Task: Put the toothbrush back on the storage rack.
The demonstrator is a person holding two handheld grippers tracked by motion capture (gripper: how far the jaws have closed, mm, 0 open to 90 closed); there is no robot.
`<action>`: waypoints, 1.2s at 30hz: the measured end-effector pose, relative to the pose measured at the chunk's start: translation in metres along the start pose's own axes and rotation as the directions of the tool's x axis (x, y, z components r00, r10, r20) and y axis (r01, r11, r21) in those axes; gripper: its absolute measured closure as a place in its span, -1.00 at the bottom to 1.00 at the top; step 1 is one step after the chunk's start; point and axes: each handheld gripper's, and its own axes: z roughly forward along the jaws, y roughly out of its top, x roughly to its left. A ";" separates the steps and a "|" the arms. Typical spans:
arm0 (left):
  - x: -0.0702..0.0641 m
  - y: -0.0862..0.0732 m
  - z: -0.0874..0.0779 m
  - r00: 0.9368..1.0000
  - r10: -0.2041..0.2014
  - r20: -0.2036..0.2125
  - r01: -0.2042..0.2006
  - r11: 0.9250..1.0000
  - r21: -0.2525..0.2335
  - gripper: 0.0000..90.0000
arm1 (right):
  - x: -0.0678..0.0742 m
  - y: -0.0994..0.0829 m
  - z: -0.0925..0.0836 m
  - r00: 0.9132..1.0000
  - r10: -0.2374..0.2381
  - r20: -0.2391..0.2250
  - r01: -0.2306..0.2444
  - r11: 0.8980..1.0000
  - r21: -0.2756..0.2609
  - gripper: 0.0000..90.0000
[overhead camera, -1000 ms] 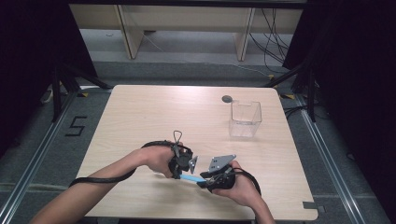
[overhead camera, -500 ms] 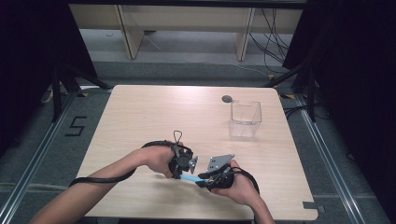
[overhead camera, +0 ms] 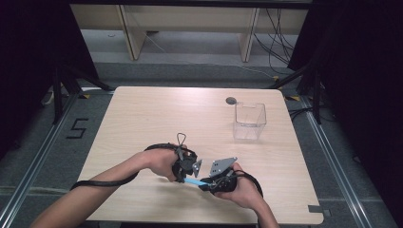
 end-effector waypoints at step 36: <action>-0.037 -0.066 -0.026 0.962 -0.213 -0.170 0.106 0.868 -0.486 0.10 | -0.008 -0.026 -0.045 0.964 0.111 0.242 -0.061 0.976 -0.207 0.75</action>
